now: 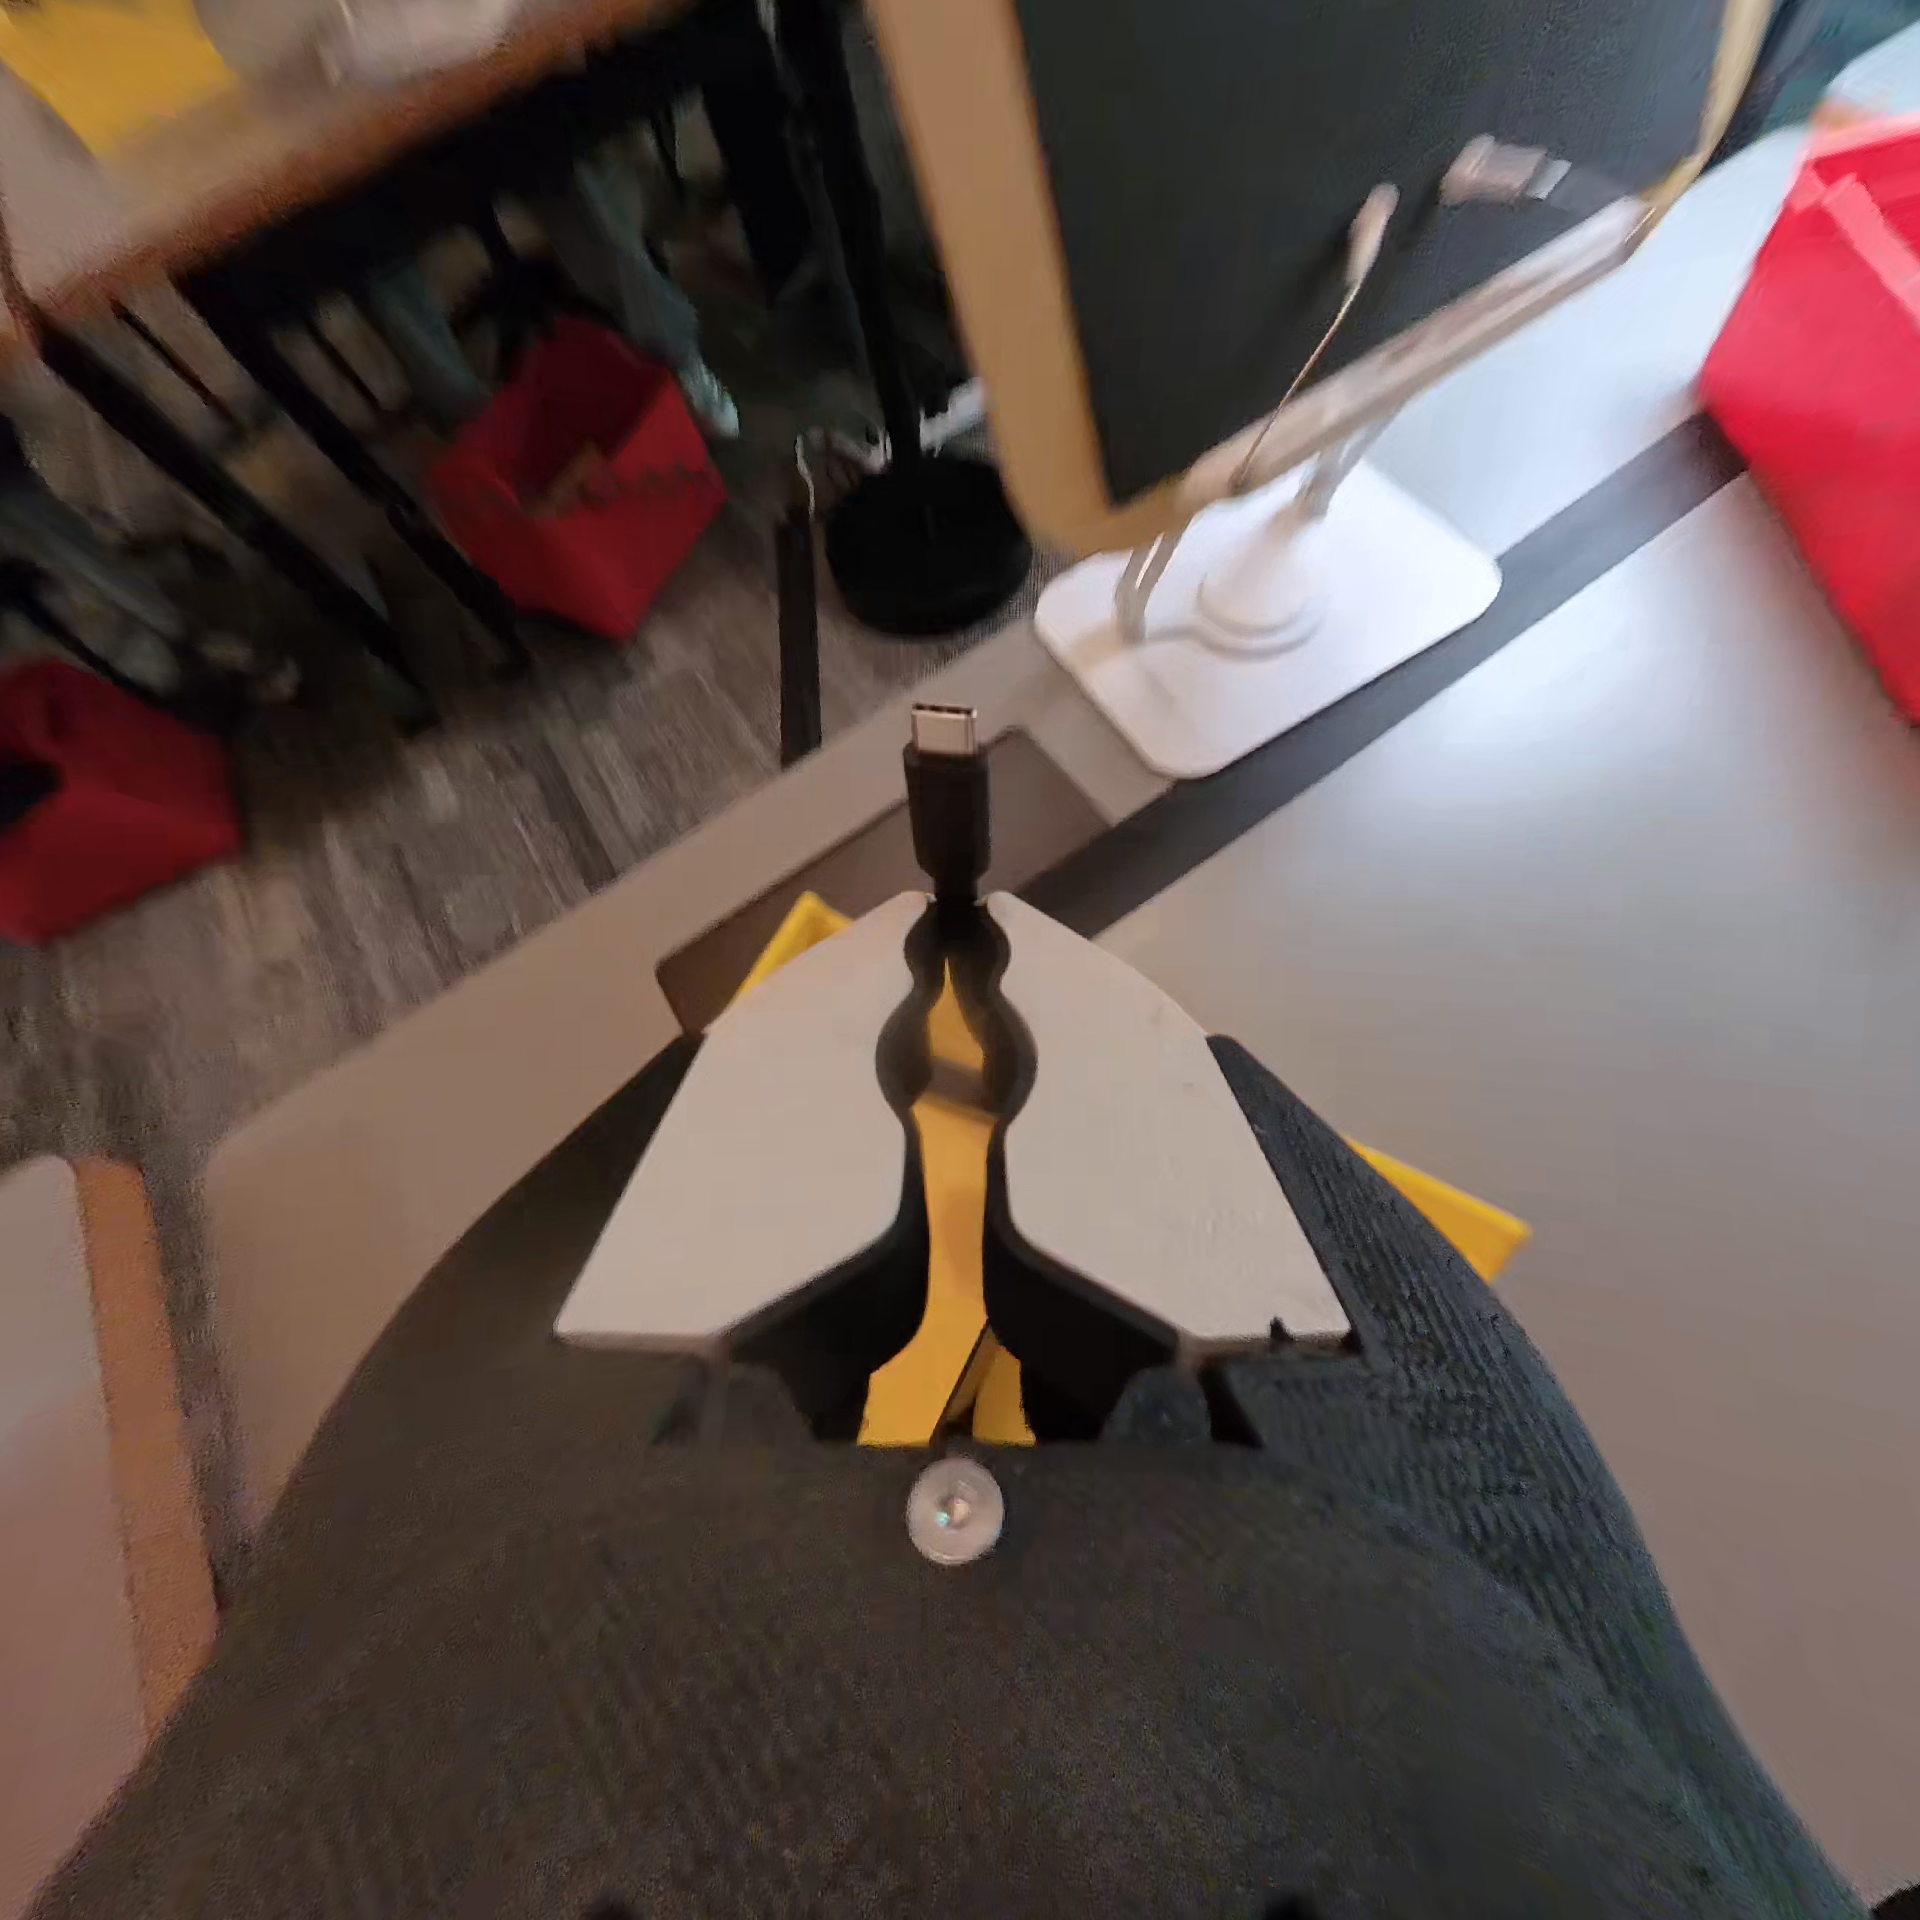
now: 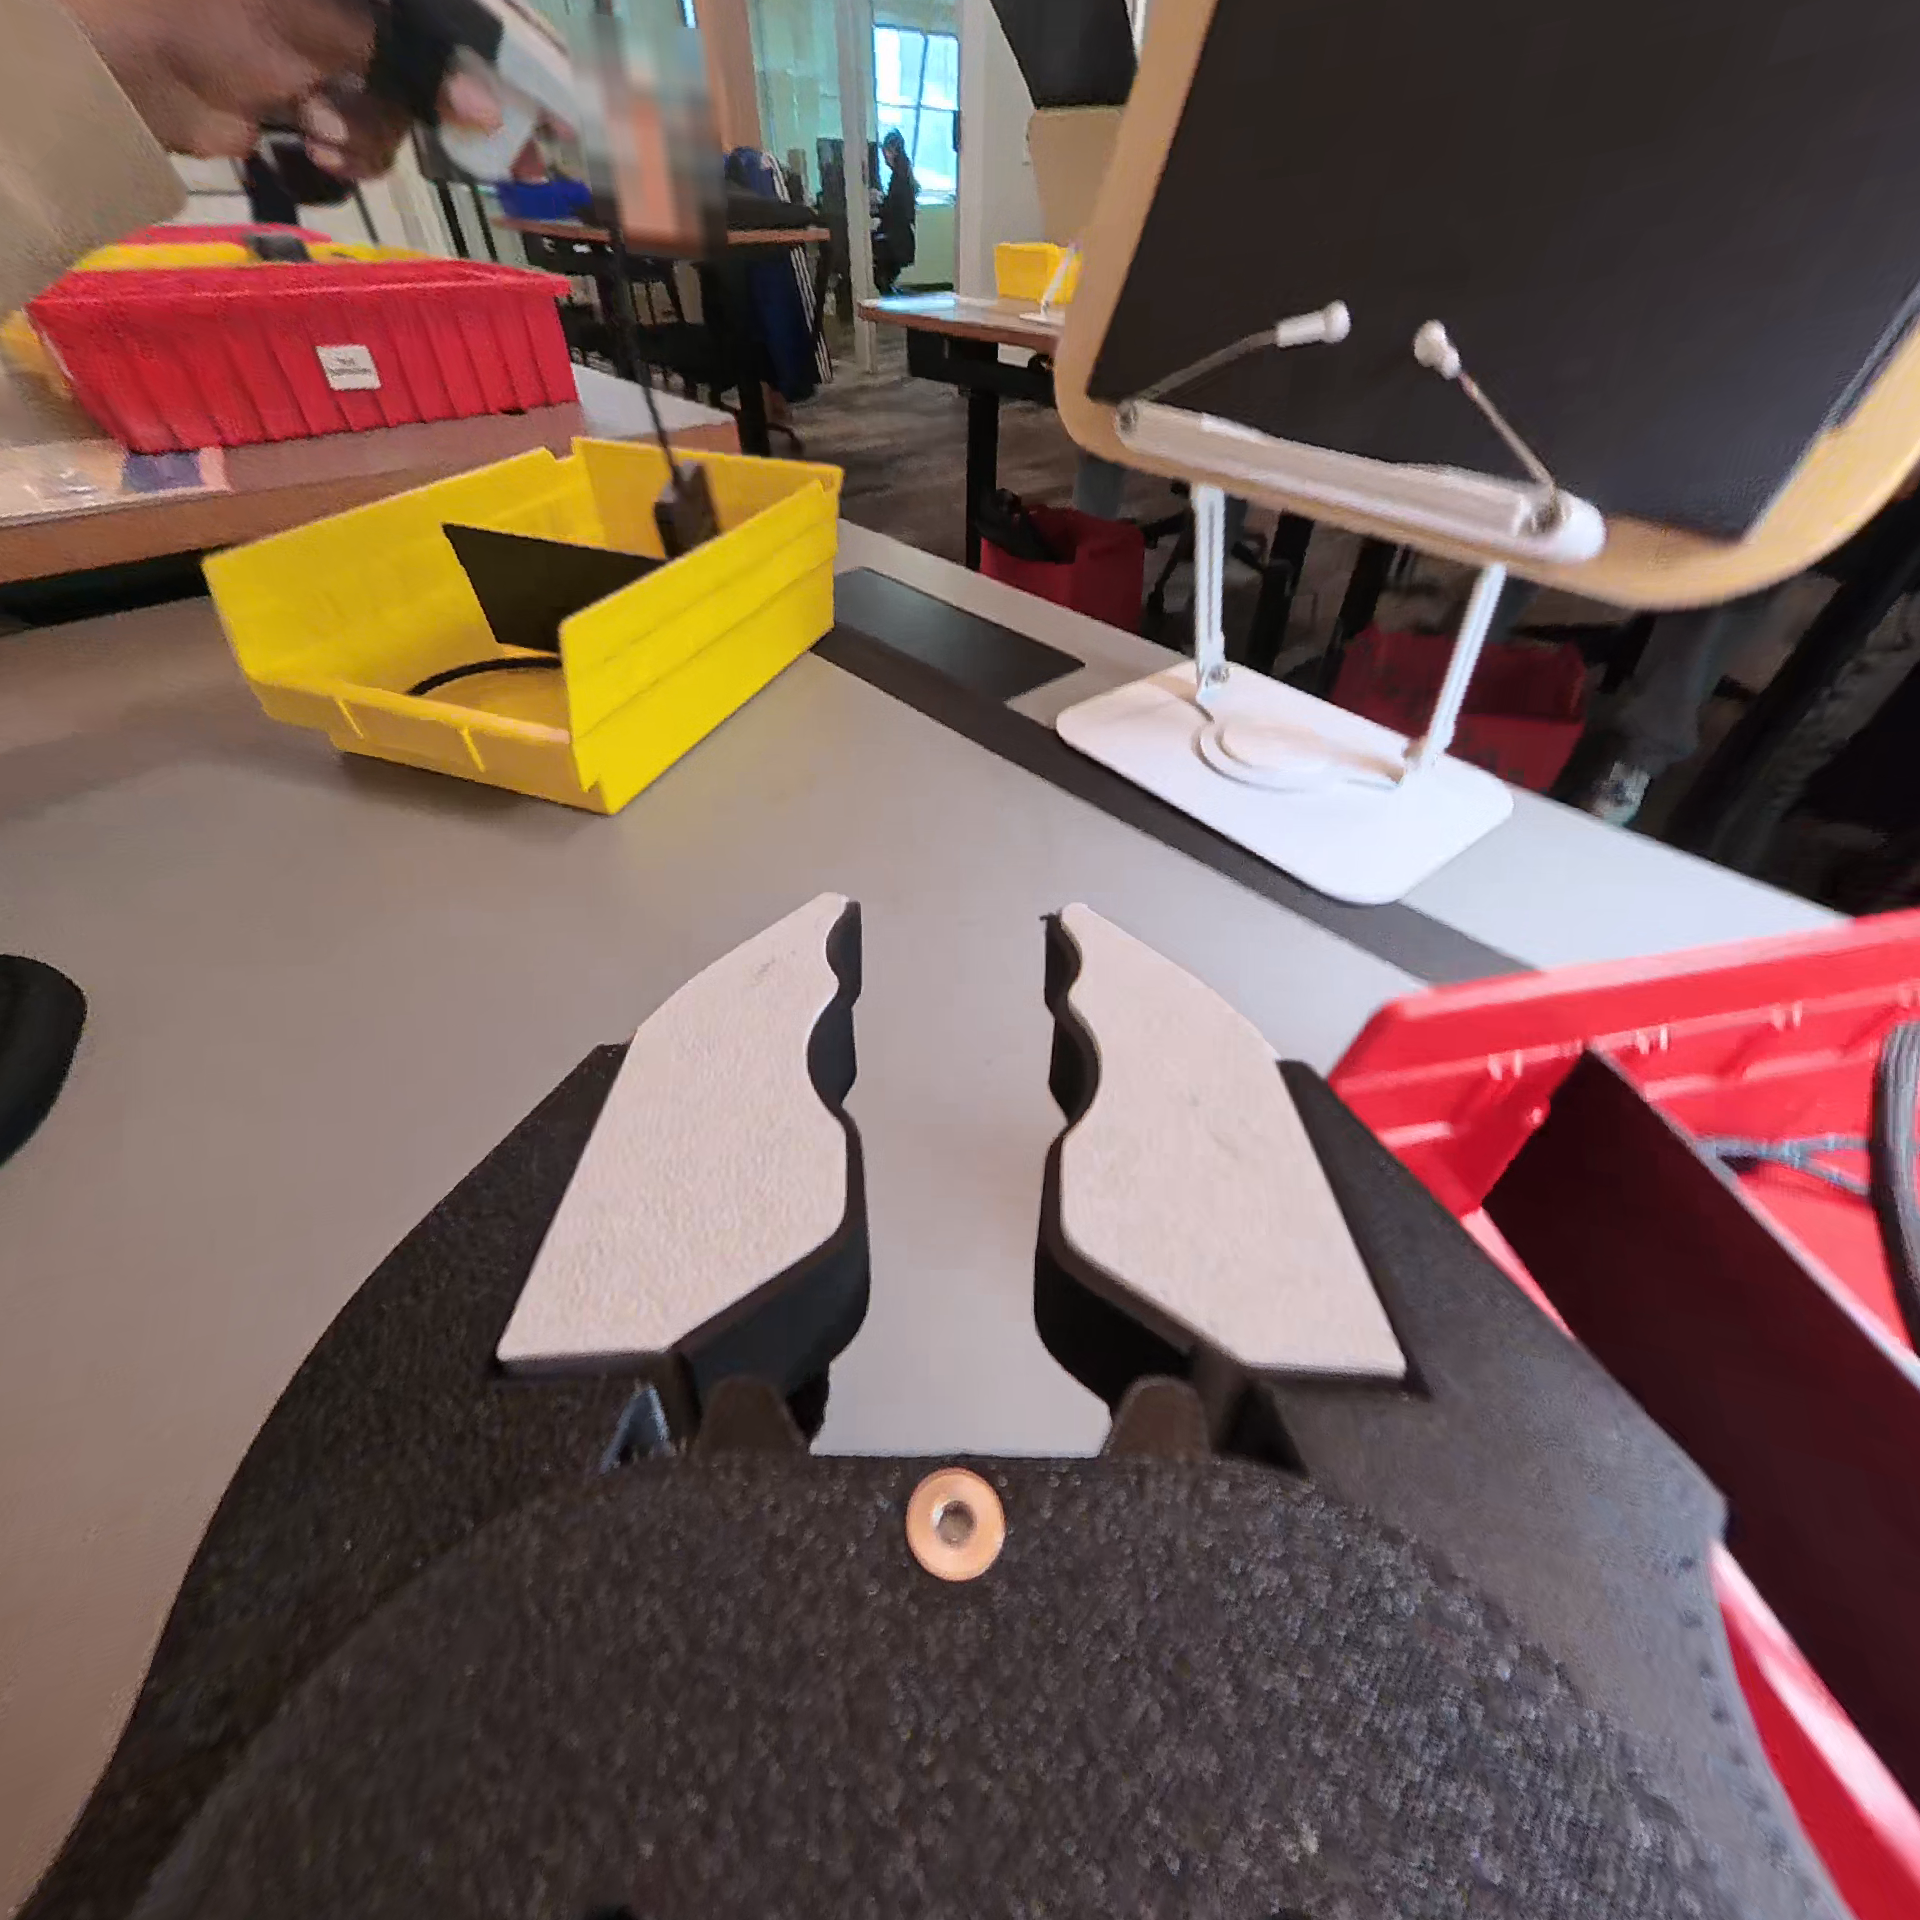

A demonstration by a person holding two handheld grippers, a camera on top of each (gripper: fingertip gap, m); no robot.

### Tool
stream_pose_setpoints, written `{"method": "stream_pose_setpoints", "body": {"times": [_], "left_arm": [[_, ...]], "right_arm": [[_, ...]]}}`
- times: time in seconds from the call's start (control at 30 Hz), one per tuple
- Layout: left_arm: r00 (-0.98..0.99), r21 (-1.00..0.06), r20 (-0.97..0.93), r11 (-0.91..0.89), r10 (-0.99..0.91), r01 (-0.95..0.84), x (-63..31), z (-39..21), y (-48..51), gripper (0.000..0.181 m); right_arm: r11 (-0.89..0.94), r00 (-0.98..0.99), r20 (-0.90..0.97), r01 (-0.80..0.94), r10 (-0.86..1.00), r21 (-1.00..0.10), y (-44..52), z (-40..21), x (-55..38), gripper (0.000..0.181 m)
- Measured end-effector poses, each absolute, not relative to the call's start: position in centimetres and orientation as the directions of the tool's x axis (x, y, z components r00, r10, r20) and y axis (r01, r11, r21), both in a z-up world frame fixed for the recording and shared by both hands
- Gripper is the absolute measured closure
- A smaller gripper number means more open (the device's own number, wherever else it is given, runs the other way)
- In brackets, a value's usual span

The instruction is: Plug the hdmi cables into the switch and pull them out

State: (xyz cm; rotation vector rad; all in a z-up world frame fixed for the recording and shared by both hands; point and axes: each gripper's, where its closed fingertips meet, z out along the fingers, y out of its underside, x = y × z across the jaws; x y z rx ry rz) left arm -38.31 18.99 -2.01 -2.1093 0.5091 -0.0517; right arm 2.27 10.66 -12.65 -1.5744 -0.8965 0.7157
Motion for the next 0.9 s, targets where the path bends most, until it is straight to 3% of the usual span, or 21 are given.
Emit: {"method": "stream_pose_setpoints", "body": {"times": [0.03, 0.17, 0.3, 0.4, 0.5, 0.63, 0.73, 0.9], "left_arm": [[0.903, -0.834, -0.170, -0.430, -0.394, -0.345, -37.1, 0.0, 18.4, 0.176], [0.827, -0.881, -0.228, -0.252, -0.514, -0.400, -30.1, 5.8, 15.4, 0.176], [0.683, -0.905, -0.243, -0.092, -0.689, -0.414, -21.7, 7.8, 11.4, 0.176], [0.551, -0.924, -0.190, -0.041, -0.812, -0.379, -16.5, 7.2, 8.0, 0.176], [0.411, -0.956, -0.105, -0.021, -0.906, -0.291, -12.5, 6.0, 4.9, 0.176], [0.146, -0.989, 0.025, -0.046, -0.989, -0.141, -8.6, 4.8, 1.1, 0.177], [0.027, -0.994, 0.079, -0.081, -0.996, -0.071, -7.5, 4.3, 0.1, 0.176], [0.076, -0.989, 0.145, -0.142, -0.987, 0.041, -8.9, 4.6, 2.1, 0.176]], "right_arm": [[-0.052, 0.514, 0.043, 0.169, 0.857, -0.984, 10.6, -11.7, 1.7, 0.148], [0.058, 0.456, 0.127, 0.162, 0.881, -0.985, 10.1, -7.5, -1.5, 0.147], [0.164, 0.352, 0.226, 0.197, 0.909, -0.967, 8.7, -5.0, -5.1, 0.143], [0.283, 0.222, 0.345, 0.270, 0.912, -0.920, 7.1, -5.5, -7.2, 0.137], [0.337, 0.069, 0.388, 0.371, 0.919, -0.865, 6.3, -9.2, -7.8, 0.119], [0.278, -0.182, 0.222, 0.390, 0.958, -0.878, 3.0, -13.9, -8.2, 0.105], [0.178, -0.341, 0.070, 0.296, 0.937, -0.939, -0.4, -14.1, -8.6, 0.117], [0.088, -0.434, -0.022, 0.230, 0.901, -0.969, -2.1, -13.4, -9.0, 0.117]]}}
